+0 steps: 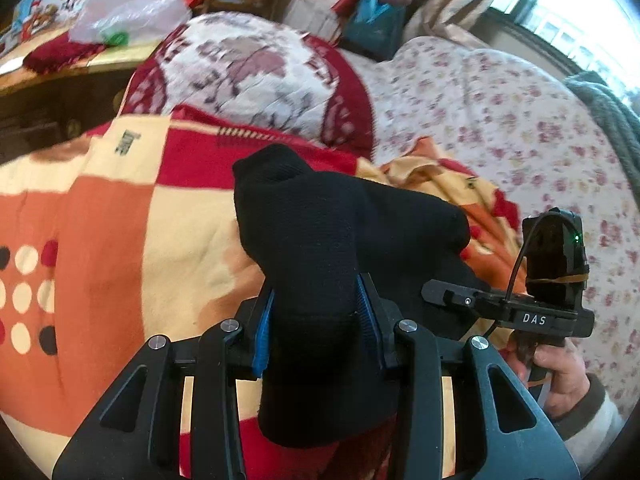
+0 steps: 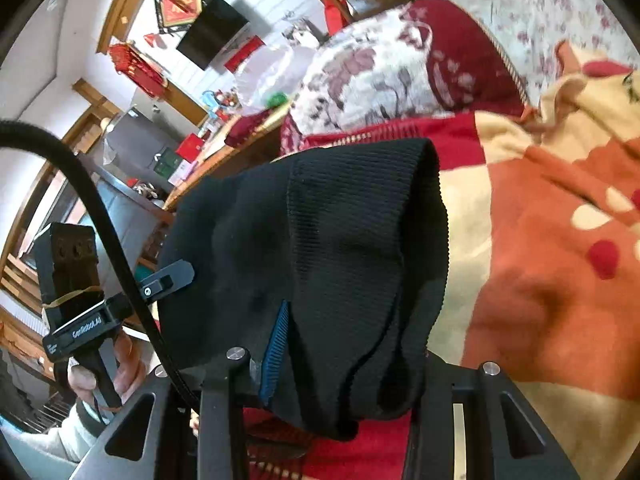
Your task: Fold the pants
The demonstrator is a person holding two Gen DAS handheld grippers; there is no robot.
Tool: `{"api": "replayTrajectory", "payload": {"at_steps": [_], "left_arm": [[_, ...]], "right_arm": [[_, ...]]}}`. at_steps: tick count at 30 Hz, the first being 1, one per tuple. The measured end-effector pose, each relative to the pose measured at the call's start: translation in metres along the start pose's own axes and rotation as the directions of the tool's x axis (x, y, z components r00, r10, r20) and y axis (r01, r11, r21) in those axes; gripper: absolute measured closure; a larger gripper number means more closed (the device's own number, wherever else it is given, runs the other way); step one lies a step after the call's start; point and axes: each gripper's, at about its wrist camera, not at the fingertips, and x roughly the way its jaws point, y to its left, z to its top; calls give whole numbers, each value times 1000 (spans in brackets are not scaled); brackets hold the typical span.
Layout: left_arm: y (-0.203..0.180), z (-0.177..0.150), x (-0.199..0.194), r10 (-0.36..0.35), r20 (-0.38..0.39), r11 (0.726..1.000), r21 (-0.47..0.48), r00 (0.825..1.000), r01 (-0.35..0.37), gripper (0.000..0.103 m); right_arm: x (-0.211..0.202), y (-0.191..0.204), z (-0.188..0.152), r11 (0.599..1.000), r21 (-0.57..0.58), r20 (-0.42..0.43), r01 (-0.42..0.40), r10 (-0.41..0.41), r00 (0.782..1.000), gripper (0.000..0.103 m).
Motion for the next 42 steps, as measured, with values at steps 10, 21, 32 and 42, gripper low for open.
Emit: {"api": "replayTrajectory", "payload": {"at_steps": [10, 21, 32, 42], "left_arm": [[39, -21, 39, 63, -46, 994, -91, 997, -67, 66], [56, -24, 48, 66, -74, 977, -197, 995, -79, 45], [19, -24, 12, 218, 3, 973, -74, 976, -218, 45], [-16, -31, -25, 303, 105, 953, -36, 947, -301, 45]], "right_arm": [[59, -28, 9, 997, 51, -71, 54, -50, 996, 62], [51, -26, 3, 990, 62, -51, 127, -123, 991, 46], [6, 7, -9, 973, -6, 32, 232, -232, 972, 45], [-18, 52, -24, 957, -80, 132, 279, -267, 955, 45]]}}
